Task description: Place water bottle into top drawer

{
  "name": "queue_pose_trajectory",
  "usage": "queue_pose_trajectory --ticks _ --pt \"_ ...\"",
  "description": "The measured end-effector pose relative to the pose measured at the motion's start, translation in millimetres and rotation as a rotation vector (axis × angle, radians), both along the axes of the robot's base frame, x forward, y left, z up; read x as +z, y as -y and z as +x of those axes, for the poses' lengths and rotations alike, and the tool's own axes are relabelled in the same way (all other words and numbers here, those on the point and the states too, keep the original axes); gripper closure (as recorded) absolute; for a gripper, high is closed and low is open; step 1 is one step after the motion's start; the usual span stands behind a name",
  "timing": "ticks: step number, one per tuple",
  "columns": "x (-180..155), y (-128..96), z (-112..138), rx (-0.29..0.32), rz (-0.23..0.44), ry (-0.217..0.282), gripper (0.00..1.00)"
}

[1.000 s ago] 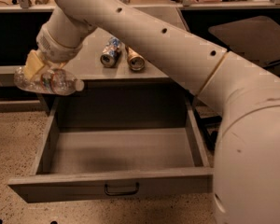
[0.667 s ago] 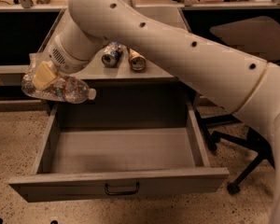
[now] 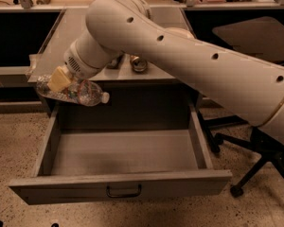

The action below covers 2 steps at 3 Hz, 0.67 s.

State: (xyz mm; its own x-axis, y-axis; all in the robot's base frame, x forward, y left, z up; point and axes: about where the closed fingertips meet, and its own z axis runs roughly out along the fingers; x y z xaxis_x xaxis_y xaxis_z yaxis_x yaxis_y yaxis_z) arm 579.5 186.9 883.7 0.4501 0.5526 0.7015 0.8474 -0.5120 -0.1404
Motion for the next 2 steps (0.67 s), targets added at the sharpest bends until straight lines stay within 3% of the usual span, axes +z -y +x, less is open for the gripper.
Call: queue_pose_trajectory --ticks 1,2 --pt "-33.6 21.1 -6.1 0.032 -0.044 0.059 1.00" --pt "-95.2 54.7 -11.9 0.134 -0.053 0.120 1.00"
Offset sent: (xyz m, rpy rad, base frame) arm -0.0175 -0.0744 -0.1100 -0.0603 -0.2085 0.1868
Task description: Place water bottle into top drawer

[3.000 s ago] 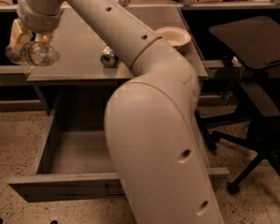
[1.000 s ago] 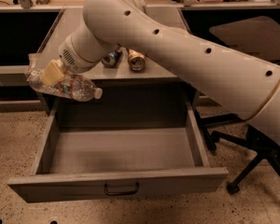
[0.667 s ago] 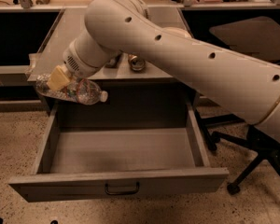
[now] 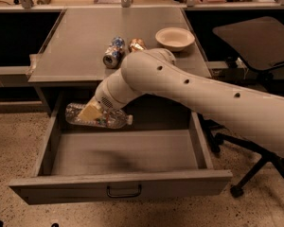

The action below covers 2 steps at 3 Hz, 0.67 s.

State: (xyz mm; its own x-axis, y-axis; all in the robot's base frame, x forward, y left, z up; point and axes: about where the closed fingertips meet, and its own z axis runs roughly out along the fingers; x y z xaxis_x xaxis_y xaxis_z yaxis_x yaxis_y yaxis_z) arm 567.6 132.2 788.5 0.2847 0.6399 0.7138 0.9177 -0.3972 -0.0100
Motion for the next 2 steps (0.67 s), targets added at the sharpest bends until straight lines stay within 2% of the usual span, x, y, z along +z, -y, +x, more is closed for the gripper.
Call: queue_pose_trajectory --ticks 1,2 --pt "-0.7 -0.2 0.1 0.004 -0.001 0.002 1.00" --pt "-34.0 8.2 5.3 0.032 -0.032 0.049 1.00"
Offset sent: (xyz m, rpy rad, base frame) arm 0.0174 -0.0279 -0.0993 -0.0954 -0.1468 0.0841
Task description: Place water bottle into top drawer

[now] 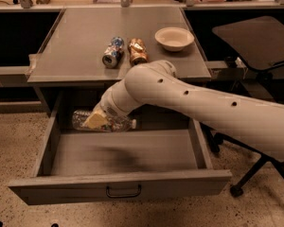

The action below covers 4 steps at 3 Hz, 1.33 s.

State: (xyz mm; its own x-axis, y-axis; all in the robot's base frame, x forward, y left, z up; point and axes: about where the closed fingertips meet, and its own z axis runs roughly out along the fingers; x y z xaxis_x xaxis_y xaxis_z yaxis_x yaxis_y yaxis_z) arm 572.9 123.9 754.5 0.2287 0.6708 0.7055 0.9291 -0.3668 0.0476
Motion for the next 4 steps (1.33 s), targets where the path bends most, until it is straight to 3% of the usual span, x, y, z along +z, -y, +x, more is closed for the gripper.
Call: queue_pose_trajectory --ticks 2,4 --pt "-65.3 15.6 6.8 0.123 -0.001 0.097 1.00" --pt "-87.1 21.0 9.8 0.143 0.017 0.088 0.58"
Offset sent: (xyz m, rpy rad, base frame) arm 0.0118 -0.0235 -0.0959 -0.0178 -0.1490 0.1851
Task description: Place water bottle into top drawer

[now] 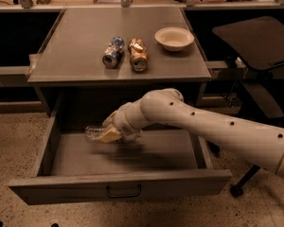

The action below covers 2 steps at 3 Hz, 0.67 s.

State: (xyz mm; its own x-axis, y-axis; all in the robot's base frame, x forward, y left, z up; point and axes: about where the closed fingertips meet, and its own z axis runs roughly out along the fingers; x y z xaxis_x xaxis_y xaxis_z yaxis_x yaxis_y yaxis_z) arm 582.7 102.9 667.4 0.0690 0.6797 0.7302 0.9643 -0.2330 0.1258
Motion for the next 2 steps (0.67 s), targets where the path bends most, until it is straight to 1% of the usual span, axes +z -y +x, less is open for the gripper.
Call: queue_pose_trajectory --ticks 2 --pt "0.0 0.0 0.0 0.000 0.000 0.000 0.11"
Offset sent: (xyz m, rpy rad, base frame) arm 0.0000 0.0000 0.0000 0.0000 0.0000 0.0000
